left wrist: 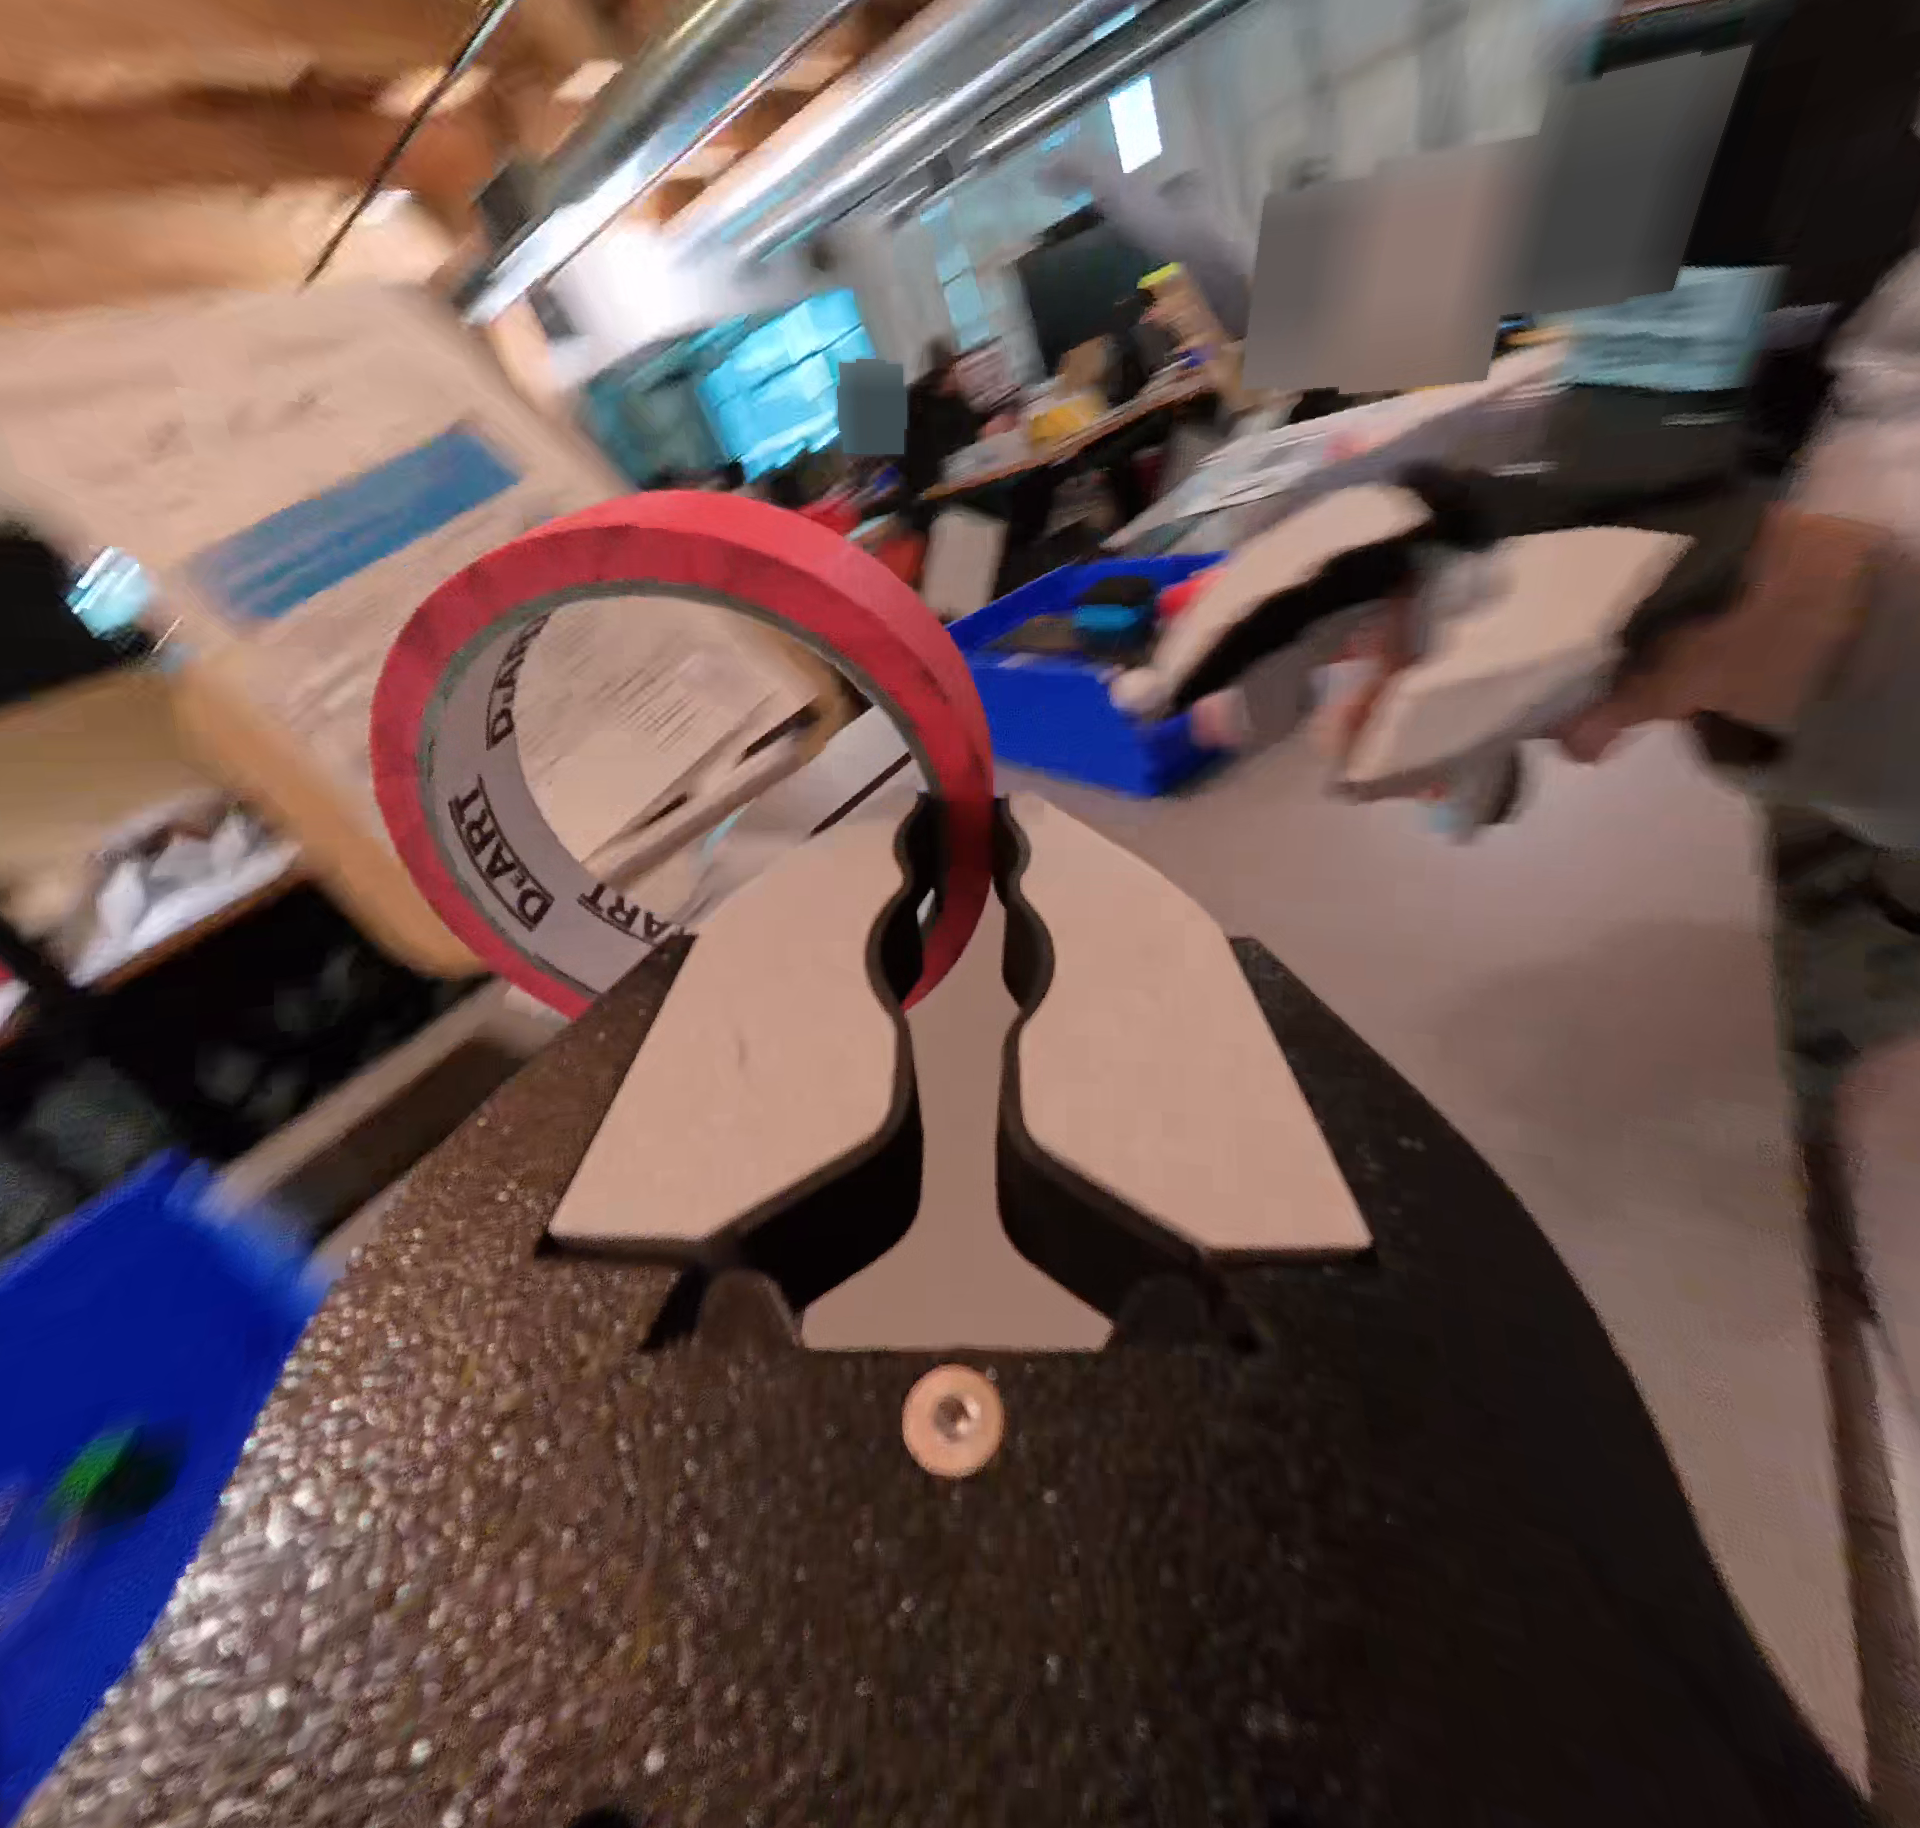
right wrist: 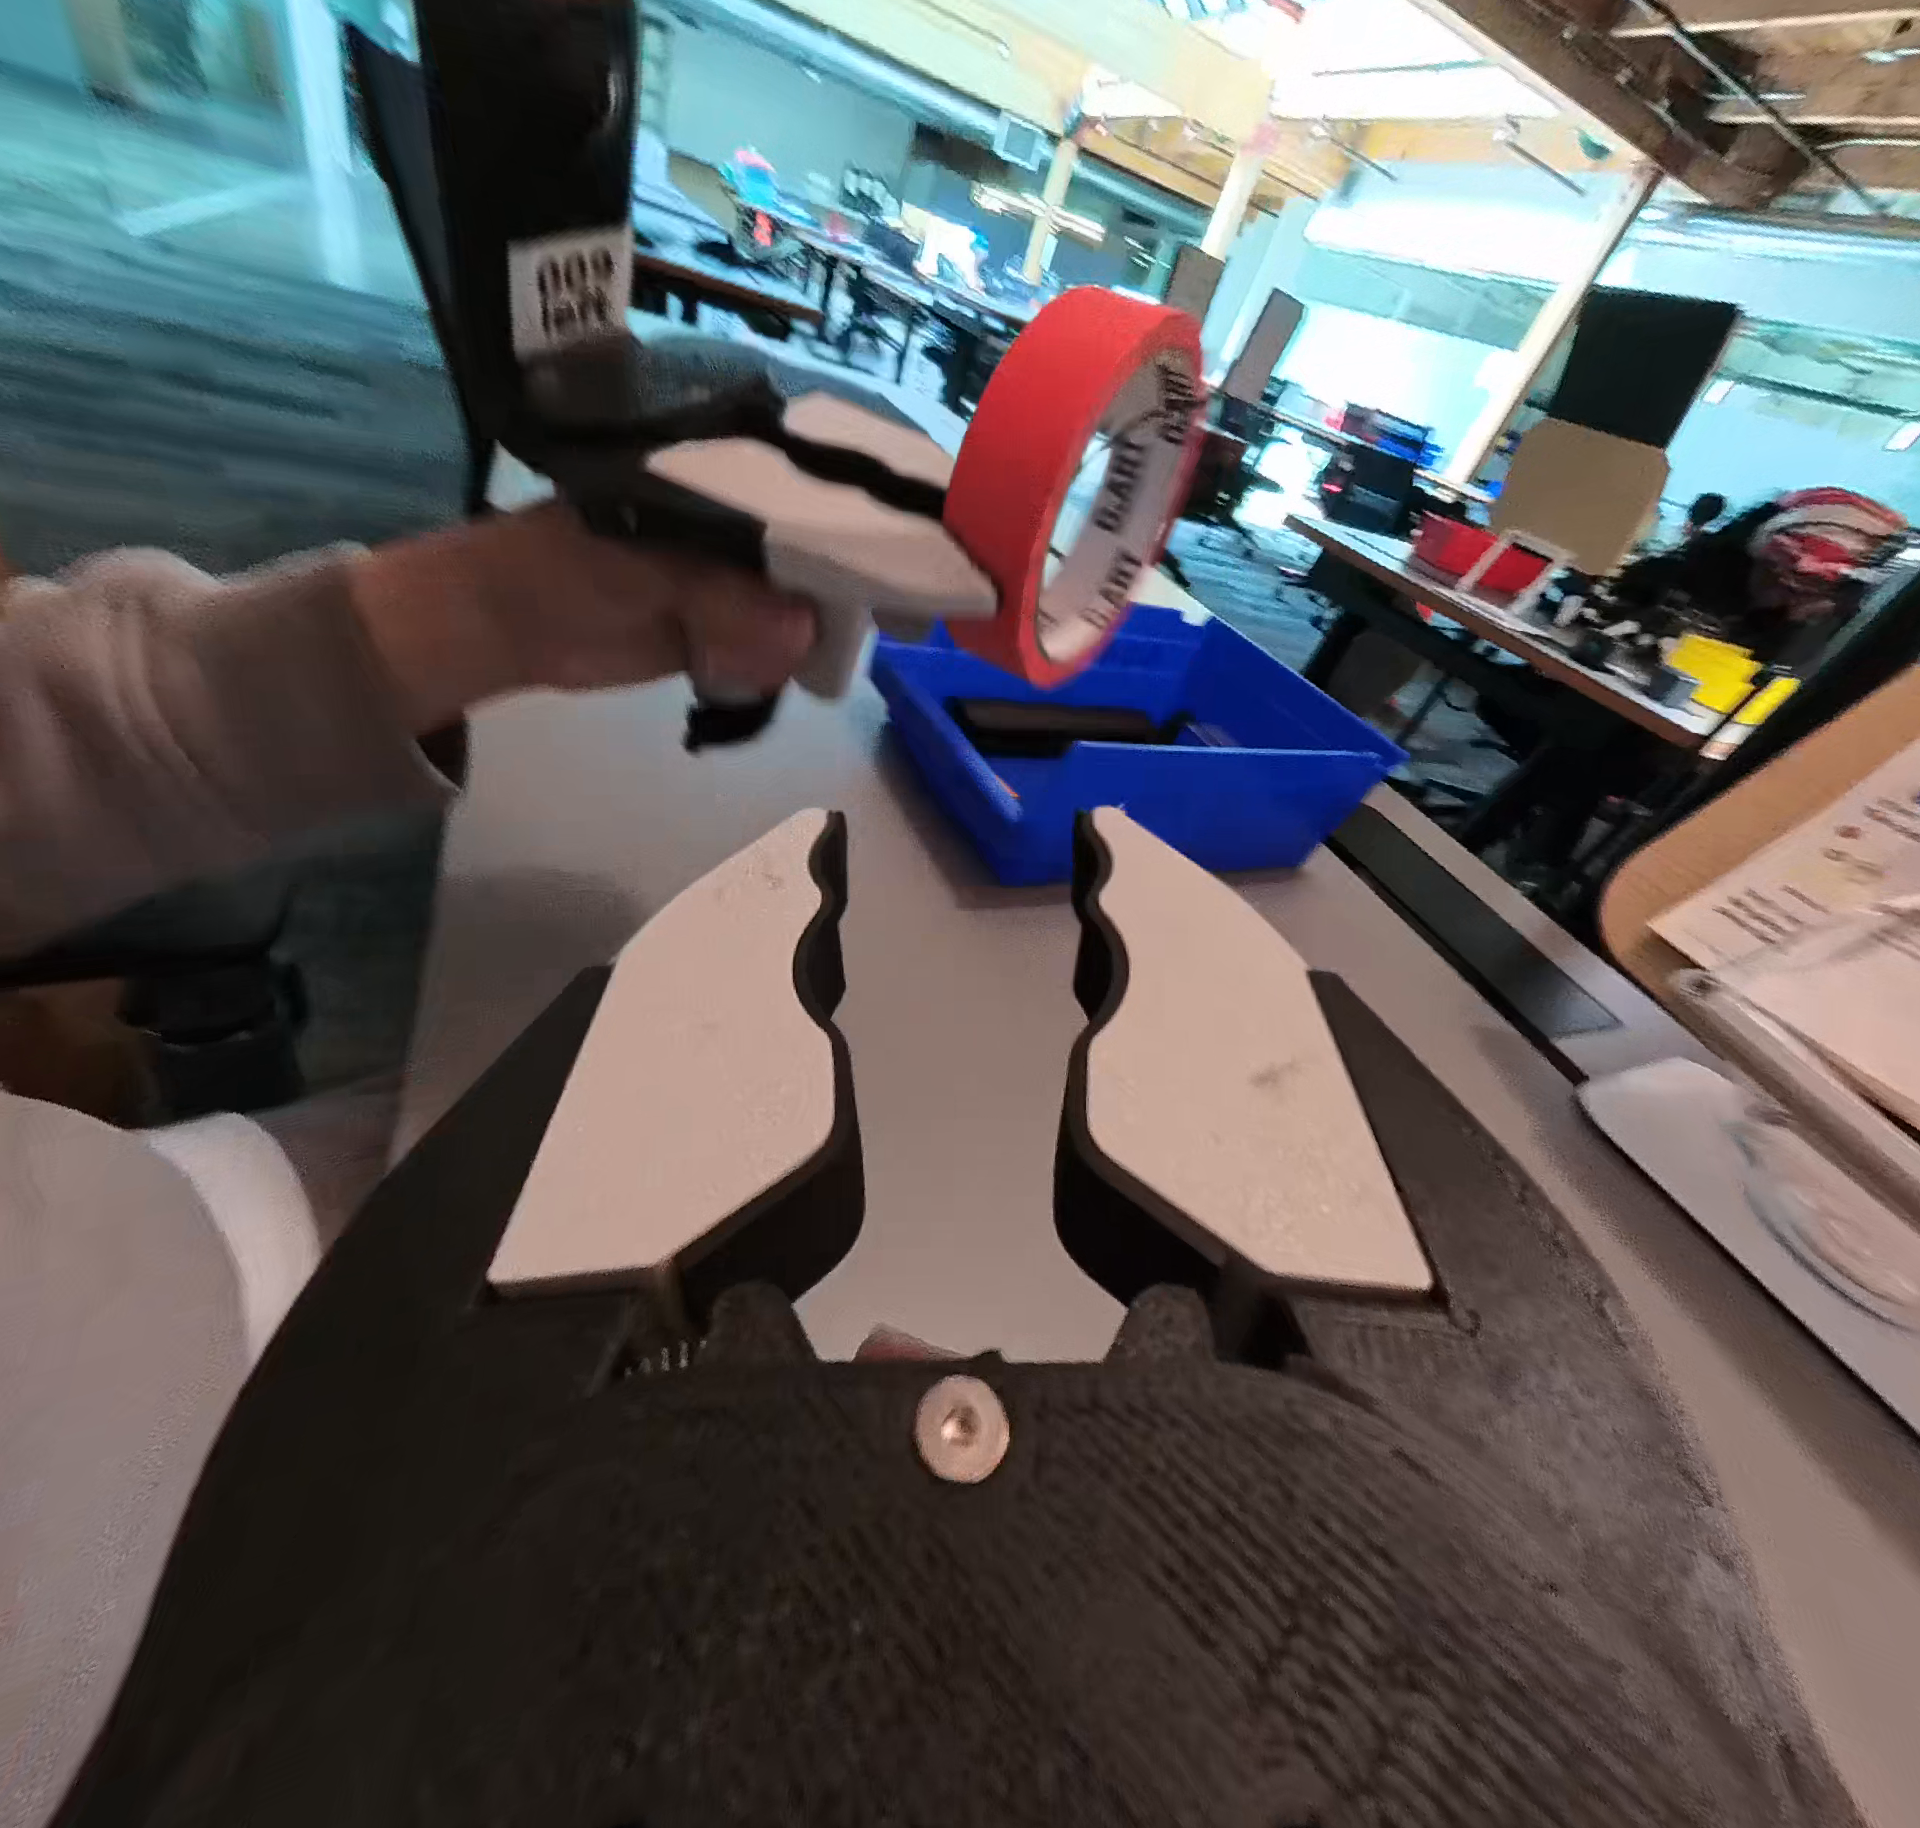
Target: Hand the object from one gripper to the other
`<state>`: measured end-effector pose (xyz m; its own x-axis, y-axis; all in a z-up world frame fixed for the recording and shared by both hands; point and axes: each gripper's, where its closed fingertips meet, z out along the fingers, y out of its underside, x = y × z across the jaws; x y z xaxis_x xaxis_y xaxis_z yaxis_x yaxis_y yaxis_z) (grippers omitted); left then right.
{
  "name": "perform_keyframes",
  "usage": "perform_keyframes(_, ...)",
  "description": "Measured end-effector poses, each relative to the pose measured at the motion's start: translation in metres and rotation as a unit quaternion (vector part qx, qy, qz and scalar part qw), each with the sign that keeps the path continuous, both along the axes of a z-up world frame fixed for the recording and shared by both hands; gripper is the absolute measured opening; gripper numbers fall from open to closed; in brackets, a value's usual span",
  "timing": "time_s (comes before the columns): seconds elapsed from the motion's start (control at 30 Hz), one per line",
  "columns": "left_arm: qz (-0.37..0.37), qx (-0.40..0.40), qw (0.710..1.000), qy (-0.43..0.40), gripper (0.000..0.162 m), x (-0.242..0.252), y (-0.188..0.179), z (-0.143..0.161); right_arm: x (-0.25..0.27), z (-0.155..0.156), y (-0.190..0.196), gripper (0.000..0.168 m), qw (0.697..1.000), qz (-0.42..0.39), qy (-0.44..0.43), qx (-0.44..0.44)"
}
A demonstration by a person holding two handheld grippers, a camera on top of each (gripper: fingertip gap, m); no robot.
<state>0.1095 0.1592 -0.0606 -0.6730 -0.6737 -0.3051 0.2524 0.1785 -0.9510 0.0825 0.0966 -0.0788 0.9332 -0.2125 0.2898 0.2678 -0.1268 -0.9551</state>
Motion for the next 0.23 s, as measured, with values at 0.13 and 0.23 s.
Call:
perform_keyframes(0.13, 0.267, 0.028, 0.961, 0.059, 0.01, 0.064, 0.13, -0.01, 0.016, -0.001, -0.013, 0.042, 0.999, -0.031, -0.022, -0.014)
perform_keyframes(0.23, 0.318, 0.131, 0.925, 0.16, 0.01, 0.11, 0.197, -0.061, 0.026, -0.006, -0.016, 0.042, 0.999, -0.038, -0.007, -0.013)
